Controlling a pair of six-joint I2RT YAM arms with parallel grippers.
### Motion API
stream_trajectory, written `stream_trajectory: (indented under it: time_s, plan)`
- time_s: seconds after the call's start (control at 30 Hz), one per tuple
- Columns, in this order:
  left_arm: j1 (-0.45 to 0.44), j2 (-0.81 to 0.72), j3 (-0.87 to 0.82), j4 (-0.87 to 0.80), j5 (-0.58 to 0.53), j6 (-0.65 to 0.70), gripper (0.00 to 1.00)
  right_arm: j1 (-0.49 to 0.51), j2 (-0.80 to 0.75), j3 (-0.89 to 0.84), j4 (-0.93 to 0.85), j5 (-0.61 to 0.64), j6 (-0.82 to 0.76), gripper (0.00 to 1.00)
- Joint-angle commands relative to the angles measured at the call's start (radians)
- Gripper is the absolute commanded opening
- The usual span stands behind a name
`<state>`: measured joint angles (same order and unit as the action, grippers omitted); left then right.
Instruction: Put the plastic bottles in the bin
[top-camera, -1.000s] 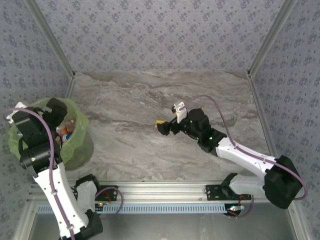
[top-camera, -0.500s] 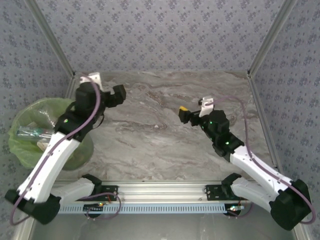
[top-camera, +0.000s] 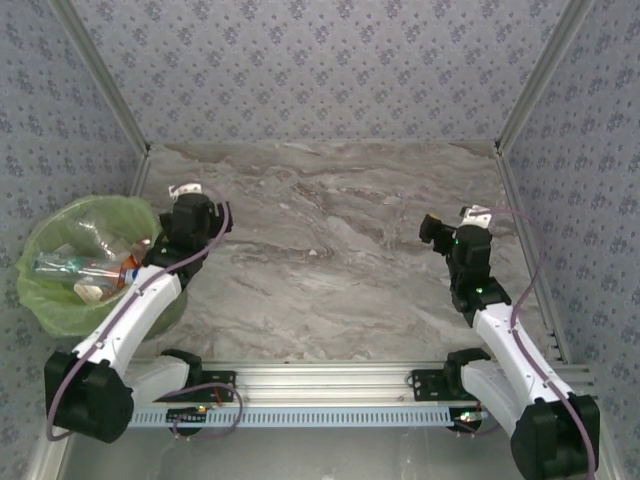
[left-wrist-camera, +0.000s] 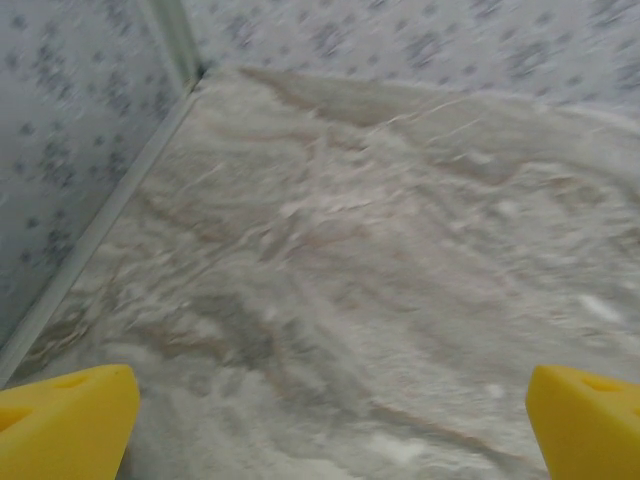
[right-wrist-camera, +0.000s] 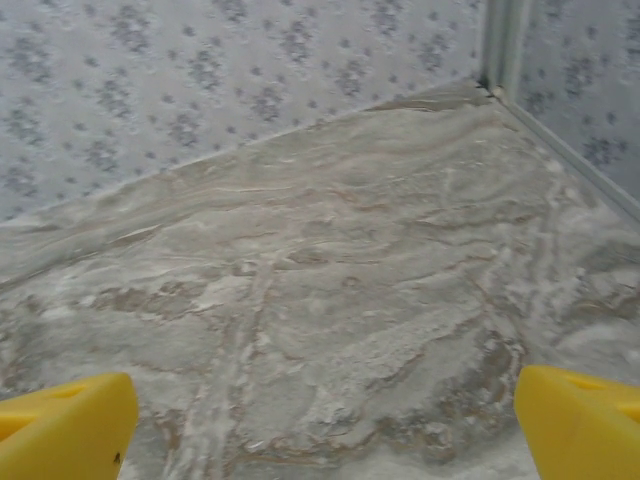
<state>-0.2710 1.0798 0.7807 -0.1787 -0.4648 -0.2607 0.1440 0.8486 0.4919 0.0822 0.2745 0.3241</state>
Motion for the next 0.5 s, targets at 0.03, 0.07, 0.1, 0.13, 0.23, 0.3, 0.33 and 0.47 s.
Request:
stream_trajectory:
  time_s: [0.03, 0.07, 0.1, 0.13, 0.23, 0.3, 0.33, 0.47]
  plan:
    - [0.105, -0.049, -0.127, 0.196, 0.053, 0.036, 0.99, -0.053, -0.017, -0.015, -0.016, 0.007, 0.038, 0.99]
    - [0.129, -0.054, -0.162, 0.235, 0.056, 0.044, 0.99, -0.063, -0.017, -0.016, -0.018, 0.002, 0.035, 0.99]
    - [0.150, -0.058, -0.197, 0.275, 0.061, 0.047, 0.99, -0.074, -0.018, -0.019, -0.019, -0.005, 0.033, 0.99]
    - [0.171, -0.061, -0.223, 0.311, 0.071, 0.045, 0.99, -0.083, -0.017, -0.020, -0.022, -0.014, 0.032, 0.99]
    - [0.232, -0.063, -0.316, 0.455, 0.155, 0.049, 0.99, -0.111, -0.016, -0.030, -0.022, -0.041, 0.027, 0.99]
    - [0.253, -0.038, -0.346, 0.511, 0.186, 0.076, 0.99, -0.128, -0.014, -0.043, -0.008, -0.067, 0.022, 0.99]
    - [0.256, -0.020, -0.346, 0.517, 0.203, 0.093, 0.99, -0.134, -0.014, -0.050, 0.001, -0.078, 0.020, 0.99]
    - [0.259, 0.086, -0.340, 0.577, 0.290, 0.140, 0.99, -0.145, -0.008, -0.070, 0.031, -0.102, 0.020, 0.99]
